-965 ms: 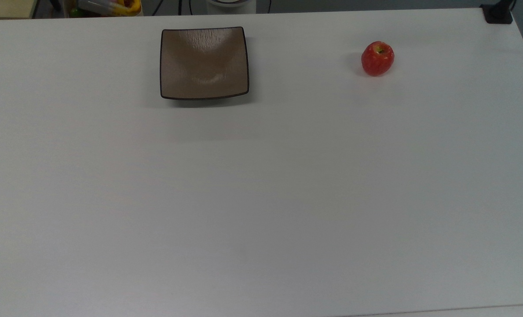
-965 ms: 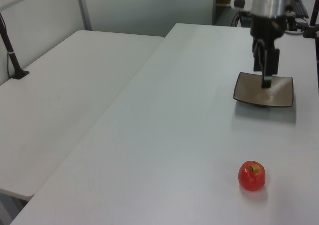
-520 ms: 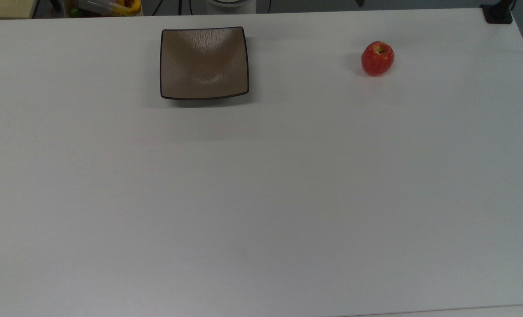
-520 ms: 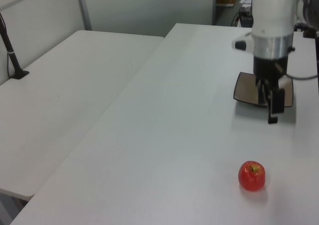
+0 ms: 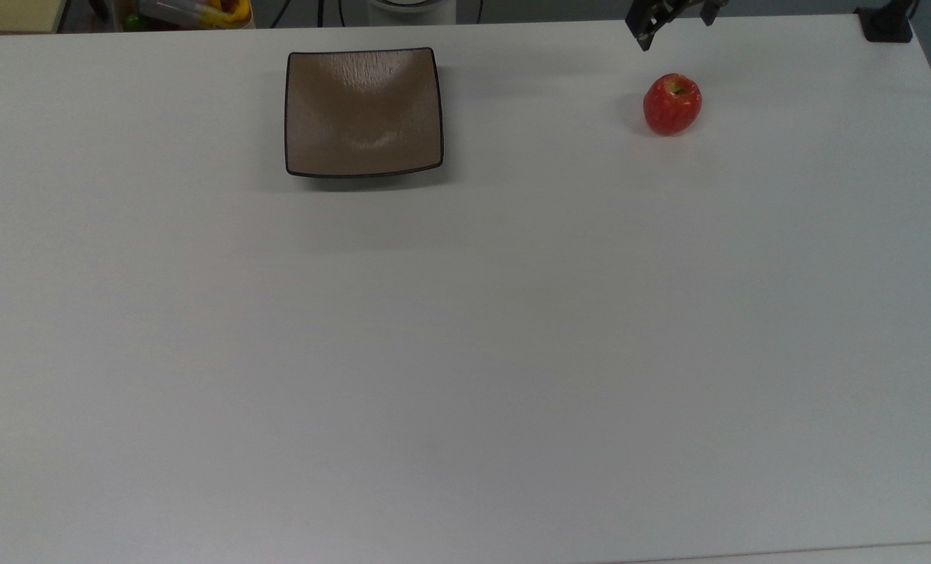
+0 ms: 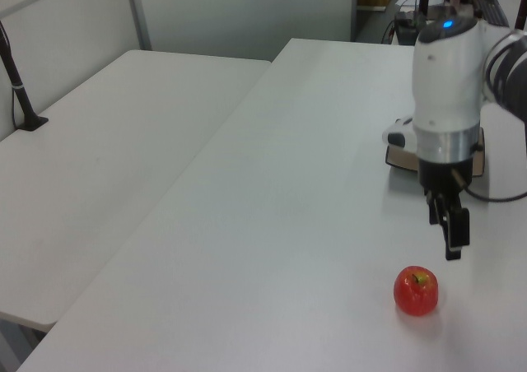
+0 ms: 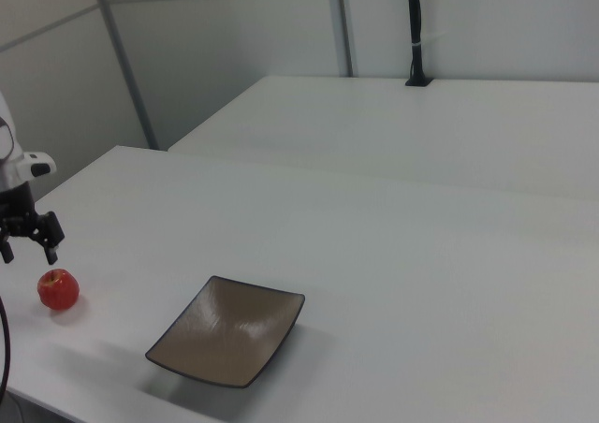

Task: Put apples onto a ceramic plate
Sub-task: 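Lower the gripper over the red apple and close on it, then lift the apple and carry it over the brown square plate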

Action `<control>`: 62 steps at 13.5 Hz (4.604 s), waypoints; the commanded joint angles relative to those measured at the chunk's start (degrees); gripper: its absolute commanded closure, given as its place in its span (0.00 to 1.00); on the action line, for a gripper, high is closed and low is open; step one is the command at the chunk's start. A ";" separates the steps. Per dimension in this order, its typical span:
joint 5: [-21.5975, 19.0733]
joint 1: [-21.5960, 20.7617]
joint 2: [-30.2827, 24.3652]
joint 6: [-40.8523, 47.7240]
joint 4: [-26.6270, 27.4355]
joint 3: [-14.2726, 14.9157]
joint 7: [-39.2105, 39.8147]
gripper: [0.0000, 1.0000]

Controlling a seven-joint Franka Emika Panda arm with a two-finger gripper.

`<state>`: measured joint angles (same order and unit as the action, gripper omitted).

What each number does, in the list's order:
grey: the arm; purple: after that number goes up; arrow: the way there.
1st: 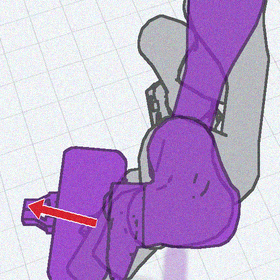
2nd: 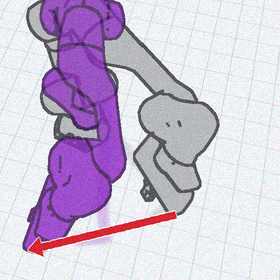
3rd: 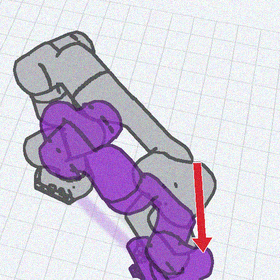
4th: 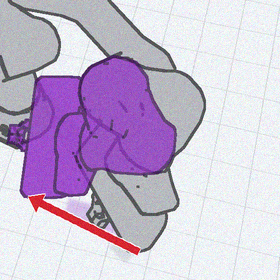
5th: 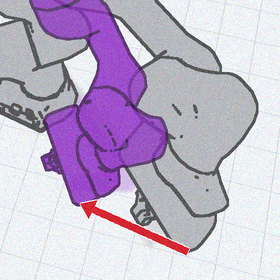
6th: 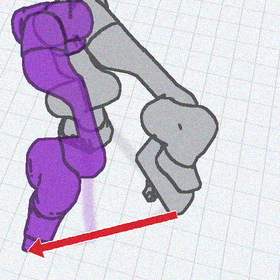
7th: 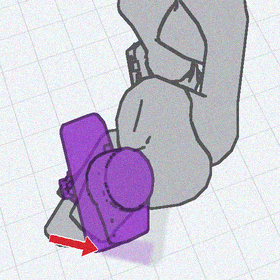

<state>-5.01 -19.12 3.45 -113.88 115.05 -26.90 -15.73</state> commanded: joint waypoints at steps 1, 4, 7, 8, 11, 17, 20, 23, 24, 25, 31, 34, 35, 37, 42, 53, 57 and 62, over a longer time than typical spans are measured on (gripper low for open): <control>0.17 -0.74 3.39 -4.59 0.44 0.45 -1.15 0.00; 0.87 -0.83 5.59 -6.96 0.35 0.45 -1.15 0.00; 2.80 -1.09 7.44 -8.99 0.35 0.36 -1.15 0.00; 3.24 -1.79 7.88 -9.34 0.35 0.36 -1.15 0.00; 5.35 -2.15 9.29 -9.87 0.35 0.36 -1.15 0.00; 8.25 -2.41 10.70 -10.75 0.35 0.36 -1.15 0.00; 9.93 -2.32 11.75 -12.51 0.35 0.36 -1.50 0.00; 11.94 -2.41 12.54 -13.12 0.26 0.36 -2.11 0.00; 11.95 -2.41 12.63 -13.21 0.26 0.36 -2.03 0.00; 12.21 -2.41 12.72 -13.21 0.26 0.36 -2.03 0.04; 12.83 -2.32 12.98 -13.21 0.26 0.36 -1.94 1.00; 12.83 -2.32 12.28 -12.95 0.17 0.36 -2.03 1.00; 12.74 -2.32 11.67 -12.60 0.00 0.36 -2.03 1.00; 12.13 -2.32 9.04 -12.07 0.00 0.36 -2.20 1.00; 10.90 -1.79 1.05 -8.21 -0.44 0.45 -2.20 1.00; 0.71 -0.04 -13.90 13.40 -9.05 13.09 3.66 1.00; -0.35 0.22 -16.19 21.49 -10.02 23.01 17.70 1.00; 0.96 4.43 -15.85 21.42 -6.87 26.55 26.69 1.00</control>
<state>-3.99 -17.48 -12.37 -92.61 105.80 -1.28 4.99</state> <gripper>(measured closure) 0.256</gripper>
